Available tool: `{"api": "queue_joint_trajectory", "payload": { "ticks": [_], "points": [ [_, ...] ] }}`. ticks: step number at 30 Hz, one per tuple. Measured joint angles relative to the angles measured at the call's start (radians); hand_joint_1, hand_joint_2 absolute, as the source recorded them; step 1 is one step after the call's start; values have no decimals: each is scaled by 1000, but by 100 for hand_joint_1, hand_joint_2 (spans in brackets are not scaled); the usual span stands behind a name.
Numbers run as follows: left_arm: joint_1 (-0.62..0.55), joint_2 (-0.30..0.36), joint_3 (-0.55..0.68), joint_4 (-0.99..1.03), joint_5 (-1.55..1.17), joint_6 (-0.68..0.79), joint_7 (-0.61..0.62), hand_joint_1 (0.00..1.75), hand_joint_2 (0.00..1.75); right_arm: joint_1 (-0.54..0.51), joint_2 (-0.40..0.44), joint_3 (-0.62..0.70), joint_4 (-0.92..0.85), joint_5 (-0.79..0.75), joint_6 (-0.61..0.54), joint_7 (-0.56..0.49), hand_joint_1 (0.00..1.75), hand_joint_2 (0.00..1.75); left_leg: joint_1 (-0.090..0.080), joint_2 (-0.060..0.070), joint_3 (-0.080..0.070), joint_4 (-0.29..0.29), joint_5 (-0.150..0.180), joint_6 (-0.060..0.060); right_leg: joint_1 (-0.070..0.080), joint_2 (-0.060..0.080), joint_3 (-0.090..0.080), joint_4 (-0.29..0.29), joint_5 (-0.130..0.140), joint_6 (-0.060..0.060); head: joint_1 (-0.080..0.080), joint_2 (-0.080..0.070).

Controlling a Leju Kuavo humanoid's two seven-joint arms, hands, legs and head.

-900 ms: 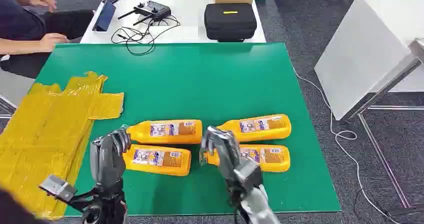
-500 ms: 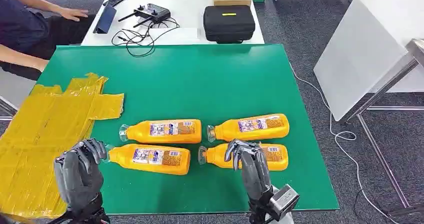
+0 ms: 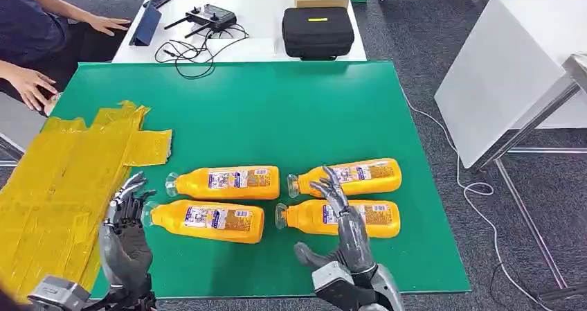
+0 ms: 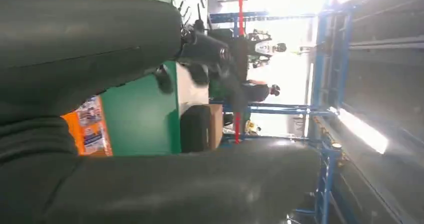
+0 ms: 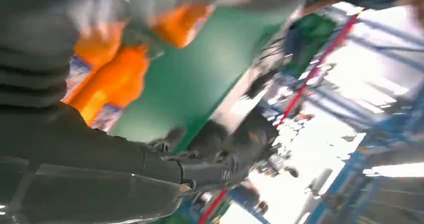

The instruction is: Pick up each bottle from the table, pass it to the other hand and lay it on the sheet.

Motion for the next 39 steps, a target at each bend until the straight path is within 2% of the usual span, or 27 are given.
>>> {"api": "queue_joint_trajectory", "payload": {
  "ticks": [6,11,17,24,28,39],
  "points": [
    [12,-21,50,-9,-13,-51,19,0,0,17,-15,29,-5,213,-32,195,0,175,0,0,-1,0,0,0,0,0,0,0,0,0,0,0],
    [26,-47,98,-34,-24,-85,26,0,0,14,-18,32,-5,332,-38,294,0,175,0,0,-1,0,0,0,0,0,0,0,0,0,0,0],
    [34,-69,143,-53,-31,-105,26,0,0,2,-17,16,2,406,-30,351,0,175,0,0,0,0,0,0,0,0,0,0,0,0,0,0],
    [38,-79,161,-59,-33,-109,27,0,0,0,-14,3,5,434,-27,370,0,175,0,0,0,0,0,0,0,0,0,0,0,0,0,0],
    [44,-90,174,-74,-36,-117,39,0,0,0,-5,-32,12,485,7,395,0,175,0,0,-1,0,0,0,0,0,0,0,0,0,0,0],
    [99,-100,205,-139,15,-82,46,0,0,-9,-10,-129,83,507,62,421,0,175,0,0,0,0,0,0,0,0,0,0,0,0,0,0]
  ]
}}
